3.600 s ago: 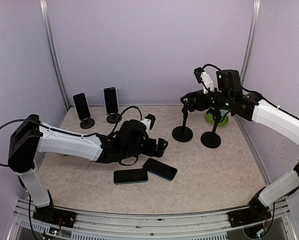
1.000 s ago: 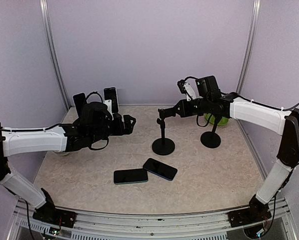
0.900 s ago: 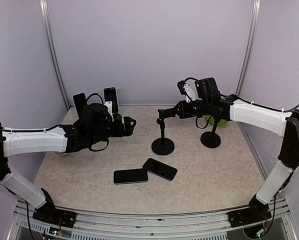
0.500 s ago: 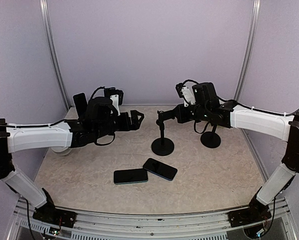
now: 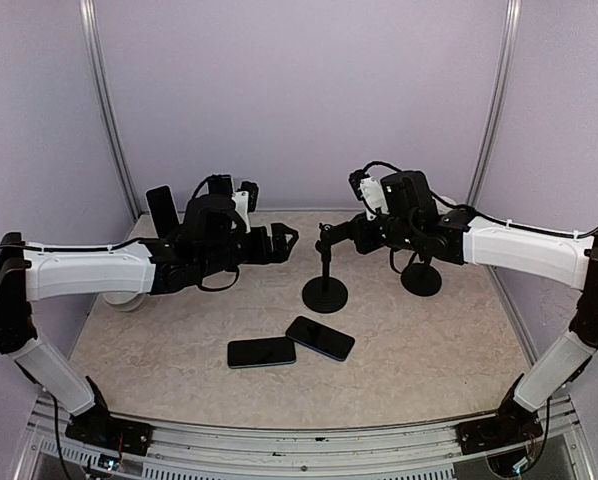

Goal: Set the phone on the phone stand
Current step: Move the phone stand to the center of the board, then move the phone to the phone.

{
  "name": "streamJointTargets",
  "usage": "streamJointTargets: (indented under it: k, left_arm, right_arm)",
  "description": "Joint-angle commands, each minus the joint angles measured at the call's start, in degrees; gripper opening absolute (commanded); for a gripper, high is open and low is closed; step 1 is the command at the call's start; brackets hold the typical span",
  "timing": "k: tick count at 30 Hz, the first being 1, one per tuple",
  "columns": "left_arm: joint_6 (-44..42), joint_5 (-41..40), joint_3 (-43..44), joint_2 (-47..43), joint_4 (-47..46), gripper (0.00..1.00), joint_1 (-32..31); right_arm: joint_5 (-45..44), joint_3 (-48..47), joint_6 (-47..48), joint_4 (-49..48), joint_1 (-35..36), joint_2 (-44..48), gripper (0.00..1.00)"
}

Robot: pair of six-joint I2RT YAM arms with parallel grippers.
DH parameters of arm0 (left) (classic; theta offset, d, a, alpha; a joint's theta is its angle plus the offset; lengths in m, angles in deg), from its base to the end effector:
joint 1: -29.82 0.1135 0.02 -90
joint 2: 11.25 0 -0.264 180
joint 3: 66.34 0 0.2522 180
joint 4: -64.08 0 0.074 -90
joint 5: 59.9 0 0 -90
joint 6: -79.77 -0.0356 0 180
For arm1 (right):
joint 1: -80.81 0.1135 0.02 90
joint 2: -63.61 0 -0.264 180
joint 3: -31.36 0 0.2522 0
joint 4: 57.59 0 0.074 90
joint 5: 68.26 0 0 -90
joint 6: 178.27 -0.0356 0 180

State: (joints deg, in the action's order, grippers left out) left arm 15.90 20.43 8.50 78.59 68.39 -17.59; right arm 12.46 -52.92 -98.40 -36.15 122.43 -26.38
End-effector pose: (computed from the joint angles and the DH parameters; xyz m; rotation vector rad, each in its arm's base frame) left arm 0.2520 -0.2653 0.2761 0.2467 1.9511 -0.7004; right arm 0.2789 0.2401 0.3026 -0.4604 2.0094 0.3987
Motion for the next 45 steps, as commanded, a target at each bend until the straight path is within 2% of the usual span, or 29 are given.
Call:
streamJointTargets:
  k: [1,3,5,13,16,20,26,33,38,45]
  left_arm:
    - [-0.3,0.0,1.0,-0.6,-0.5,0.99,-0.4]
    - [-0.2,-0.4,0.0,-1.7,-0.1,0.99,-0.5]
    - [0.1,-0.9,-1.4,-3.1,0.3,0.99,-0.5]
    - [1.7,-4.0,-8.6,-9.6,2.1,0.99,-0.5]
    - [1.7,-5.1,-9.5,-11.3,3.8,0.99,-0.2]
    - [2.1,-4.8,-11.3,-13.3,4.0,0.99,0.8]
    - [3.0,-2.5,-13.2,-12.8,2.4,0.99,2.6]
    - [5.8,0.8,-15.0,-9.4,-1.3,0.99,4.2]
    - [8.3,7.3,-16.1,-4.9,-6.1,0.99,6.7]
    - [9.1,10.3,-14.8,2.0,-9.5,0.99,6.8]
  right_arm:
    - [-0.1,0.6,0.8,-1.0,0.5,2.5,0.10]
    - [2.8,0.2,0.5,-1.0,0.5,3.3,0.30]
    - [4.9,-0.6,0.2,-0.6,0.5,4.3,0.44]
    - [9.9,-4.5,2.2,6.3,0.5,7.9,0.89]
    - [14.0,-4.0,3.8,8.5,0.5,11.6,0.97]
    - [19.2,2.7,5.0,5.8,0.5,18.5,1.00]
    - [25.3,20.6,4.4,-6.0,0.5,25.6,1.00]
    - [25.7,29.8,2.4,-12.2,2.7,19.2,0.99]
    - [21.9,29.6,2.2,-11.3,4.9,11.8,1.00]
    - [15.8,26.9,2.5,-8.3,8.2,2.8,1.00]
